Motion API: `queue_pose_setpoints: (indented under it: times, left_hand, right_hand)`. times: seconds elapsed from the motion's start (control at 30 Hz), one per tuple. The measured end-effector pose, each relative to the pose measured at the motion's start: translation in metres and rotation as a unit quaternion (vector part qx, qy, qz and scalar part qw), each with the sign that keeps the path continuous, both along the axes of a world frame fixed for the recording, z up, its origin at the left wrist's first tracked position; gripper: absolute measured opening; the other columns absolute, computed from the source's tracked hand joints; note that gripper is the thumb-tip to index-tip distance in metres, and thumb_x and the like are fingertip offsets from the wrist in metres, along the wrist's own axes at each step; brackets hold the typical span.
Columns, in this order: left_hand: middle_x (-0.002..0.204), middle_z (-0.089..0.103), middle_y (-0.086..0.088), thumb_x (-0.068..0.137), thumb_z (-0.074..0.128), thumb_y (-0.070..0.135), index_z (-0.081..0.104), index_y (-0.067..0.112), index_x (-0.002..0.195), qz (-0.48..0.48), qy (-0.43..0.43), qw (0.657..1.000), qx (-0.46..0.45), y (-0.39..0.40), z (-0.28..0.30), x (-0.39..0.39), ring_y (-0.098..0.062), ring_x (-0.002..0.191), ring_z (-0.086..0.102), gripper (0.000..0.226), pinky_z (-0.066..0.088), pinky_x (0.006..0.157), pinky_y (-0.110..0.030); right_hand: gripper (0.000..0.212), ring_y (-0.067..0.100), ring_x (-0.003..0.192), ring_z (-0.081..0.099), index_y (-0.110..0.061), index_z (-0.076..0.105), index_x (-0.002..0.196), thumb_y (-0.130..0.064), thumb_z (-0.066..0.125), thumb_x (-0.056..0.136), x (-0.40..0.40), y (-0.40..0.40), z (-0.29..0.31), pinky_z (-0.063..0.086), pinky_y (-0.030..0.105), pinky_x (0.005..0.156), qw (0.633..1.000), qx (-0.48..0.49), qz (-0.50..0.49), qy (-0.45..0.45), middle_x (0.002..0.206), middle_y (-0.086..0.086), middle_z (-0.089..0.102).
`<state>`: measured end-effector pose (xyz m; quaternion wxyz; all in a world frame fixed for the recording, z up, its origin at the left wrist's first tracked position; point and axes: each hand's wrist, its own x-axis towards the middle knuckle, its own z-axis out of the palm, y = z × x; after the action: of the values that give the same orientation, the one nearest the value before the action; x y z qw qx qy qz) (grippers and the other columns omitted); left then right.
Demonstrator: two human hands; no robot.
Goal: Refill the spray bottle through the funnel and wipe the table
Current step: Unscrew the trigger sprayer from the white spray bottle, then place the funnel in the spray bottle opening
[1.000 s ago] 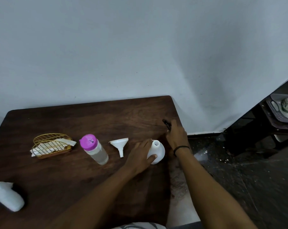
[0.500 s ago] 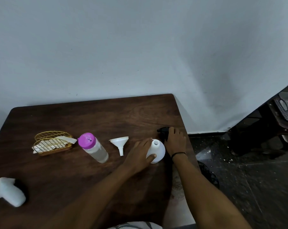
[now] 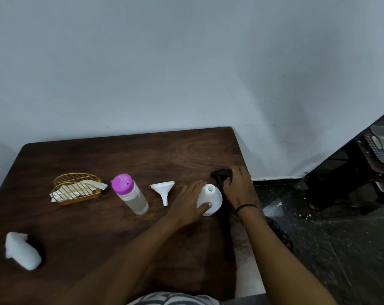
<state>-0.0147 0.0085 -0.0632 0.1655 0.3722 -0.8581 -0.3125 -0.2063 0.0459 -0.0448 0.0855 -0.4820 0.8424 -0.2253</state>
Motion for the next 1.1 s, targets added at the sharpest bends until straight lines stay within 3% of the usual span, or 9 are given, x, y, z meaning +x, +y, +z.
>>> queue_pose_setpoints:
  times: [0.07,0.17,0.3,0.37,0.47,0.6,0.73,0.93,1.1]
  left_hand:
    - [0.144,0.051,0.003,0.088,0.06,0.054,0.045,0.019,0.142,0.029,0.019,0.999,0.014,-0.001,0.002,0.007,-0.011,0.13,0.047,0.066,0.035,0.108,-0.027]
    - [0.145,0.051,0.002,0.094,0.059,0.042,0.048,0.018,0.142,0.092,0.047,0.994,0.026,0.0,0.004,0.024,-0.01,0.135,0.042,0.055,0.031,0.112,-0.025]
    - [0.14,0.056,-0.007,0.098,0.059,0.018,0.053,0.008,0.136,0.215,0.103,0.971,0.015,0.004,0.009,0.043,-0.021,0.133,0.048,0.04,0.03,0.115,-0.027]
    - [0.146,0.049,-0.006,0.1,0.053,0.017,0.046,0.01,0.141,0.243,0.111,0.964,0.013,0.007,0.011,0.049,-0.02,0.139,0.042,0.042,0.022,0.118,-0.027]
    - [0.161,0.028,-0.007,0.101,0.051,0.013,0.028,0.01,0.152,0.258,0.119,0.957,0.057,0.011,0.011,0.054,-0.019,0.151,0.021,0.056,0.014,0.125,-0.038]
    - [0.168,0.003,-0.007,0.102,0.05,0.017,0.006,0.012,0.157,0.31,0.086,0.938,0.131,0.004,0.012,0.054,-0.019,0.155,0.001,0.071,0.007,0.127,-0.036]
    - [0.167,-0.011,-0.009,0.102,0.051,0.023,-0.006,0.015,0.158,0.315,0.02,0.929,0.194,-0.005,0.007,0.054,-0.022,0.155,-0.008,0.081,0.005,0.127,-0.039]
    - [0.168,0.001,-0.007,0.1,0.054,0.018,-0.008,0.013,0.157,0.319,0.057,0.908,0.266,-0.016,-0.004,0.058,-0.022,0.156,0.002,0.084,0.009,0.127,-0.041]
    - [0.159,0.033,-0.007,0.093,0.057,0.007,0.005,0.025,0.158,0.355,0.165,0.858,0.333,-0.024,0.003,0.055,-0.023,0.142,0.039,0.085,0.038,0.117,-0.044]
  right_hand:
    - [0.027,0.029,0.11,0.058,-0.008,0.062,0.117,-0.013,0.058,0.09,0.015,0.001,0.017,0.053,0.043,0.09,0.995,-0.097,-0.014,-0.034,0.124,0.012,0.06]
    - [0.021,0.021,0.103,0.061,-0.009,0.065,0.111,-0.008,0.062,0.09,0.047,0.003,0.043,0.055,0.035,0.085,0.969,-0.228,0.015,-0.09,0.114,0.007,0.063]
    - [0.021,0.015,0.103,0.06,-0.01,0.065,0.111,-0.008,0.06,0.091,0.099,0.0,0.06,0.05,0.026,0.088,0.947,-0.27,0.085,-0.155,0.113,0.001,0.061]
    - [0.022,0.01,0.102,0.059,-0.013,0.064,0.114,-0.009,0.058,0.092,0.124,-0.006,0.058,0.047,0.02,0.088,0.943,-0.252,0.104,-0.191,0.113,-0.003,0.06]
    - [0.027,0.002,0.106,0.052,-0.017,0.06,0.123,-0.014,0.054,0.097,0.148,-0.018,0.041,0.039,0.012,0.09,0.946,-0.16,0.099,-0.266,0.125,-0.002,0.057]
    - [0.035,0.015,0.124,0.051,-0.018,0.05,0.136,-0.018,0.046,0.101,0.161,-0.036,0.012,0.04,0.025,0.101,0.949,-0.009,0.057,-0.31,0.14,0.005,0.05]
    - [0.044,0.023,0.136,0.045,-0.017,0.041,0.147,-0.019,0.042,0.102,0.163,-0.046,-0.003,0.037,0.033,0.11,0.952,0.049,0.042,-0.301,0.149,0.008,0.045]
    - [0.044,0.026,0.138,0.043,-0.014,0.042,0.148,-0.021,0.035,0.104,0.16,-0.057,-0.008,0.035,0.037,0.112,0.947,0.126,0.075,-0.288,0.151,0.008,0.045]
    - [0.037,0.022,0.116,0.056,-0.009,0.052,0.134,-0.019,0.034,0.104,0.158,-0.057,-0.007,0.042,0.031,0.094,0.944,0.109,0.05,-0.307,0.135,0.01,0.058]
